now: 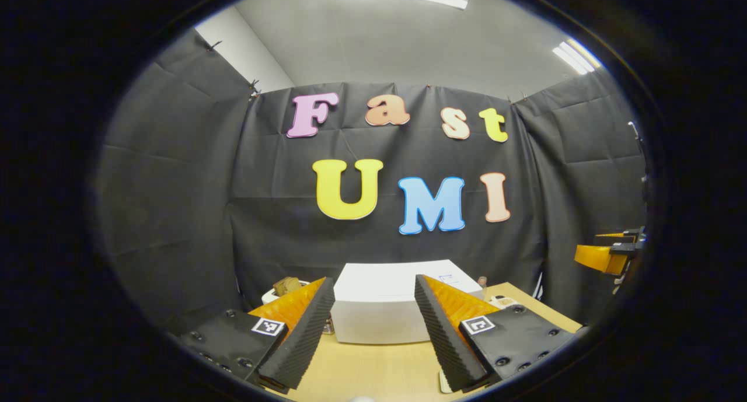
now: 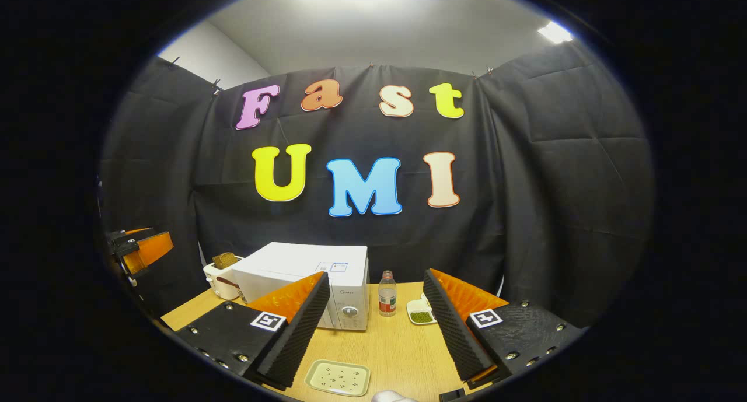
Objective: Open the microwave oven with the left hand, put the food in, and close the microwave oven.
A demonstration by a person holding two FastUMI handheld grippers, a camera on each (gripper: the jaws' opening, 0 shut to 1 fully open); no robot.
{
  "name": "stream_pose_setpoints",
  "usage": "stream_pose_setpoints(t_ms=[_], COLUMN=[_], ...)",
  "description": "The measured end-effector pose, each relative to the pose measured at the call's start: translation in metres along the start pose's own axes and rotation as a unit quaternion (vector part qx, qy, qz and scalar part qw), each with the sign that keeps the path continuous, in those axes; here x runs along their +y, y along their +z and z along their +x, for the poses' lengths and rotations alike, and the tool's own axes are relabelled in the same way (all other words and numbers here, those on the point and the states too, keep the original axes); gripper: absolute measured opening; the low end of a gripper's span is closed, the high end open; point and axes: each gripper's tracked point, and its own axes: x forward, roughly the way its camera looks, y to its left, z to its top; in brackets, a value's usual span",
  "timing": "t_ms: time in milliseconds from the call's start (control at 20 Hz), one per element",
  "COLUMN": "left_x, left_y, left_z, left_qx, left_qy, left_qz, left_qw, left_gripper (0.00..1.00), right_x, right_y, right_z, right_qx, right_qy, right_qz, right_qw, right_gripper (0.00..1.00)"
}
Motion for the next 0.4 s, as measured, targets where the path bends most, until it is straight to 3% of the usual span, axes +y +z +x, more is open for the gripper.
stream_pose_setpoints(t_ms=[400], left_x=[0.004], left_y=[-0.0081], left_z=[0.0045], left_qx=[0.005], left_qy=[0.0], left_qz=[0.004], left_qw=[1.0], left_gripper=[0.94], right_x=[0.0035], right_y=[-0.0078], right_z=[0.0034], right_qx=[0.011], right_qy=[0.001], right_qz=[0.003], right_qw=[1.0], right_gripper=[0.98])
